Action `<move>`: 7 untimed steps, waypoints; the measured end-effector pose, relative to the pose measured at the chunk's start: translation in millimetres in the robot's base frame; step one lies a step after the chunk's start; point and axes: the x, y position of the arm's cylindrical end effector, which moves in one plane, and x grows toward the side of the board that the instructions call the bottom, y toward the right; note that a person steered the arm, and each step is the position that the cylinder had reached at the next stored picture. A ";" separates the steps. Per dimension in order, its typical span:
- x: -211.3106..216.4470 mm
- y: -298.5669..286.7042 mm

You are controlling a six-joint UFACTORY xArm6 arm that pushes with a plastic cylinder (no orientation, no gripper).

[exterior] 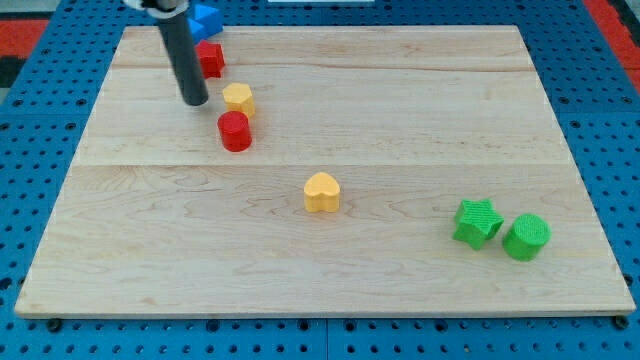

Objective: Move red circle towards yellow heart

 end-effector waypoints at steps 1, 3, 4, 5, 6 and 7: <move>23.4 78.2; 55.2 20.8; 91.3 -27.0; 128.6 -32.9; 140.5 -81.8; 178.1 -115.0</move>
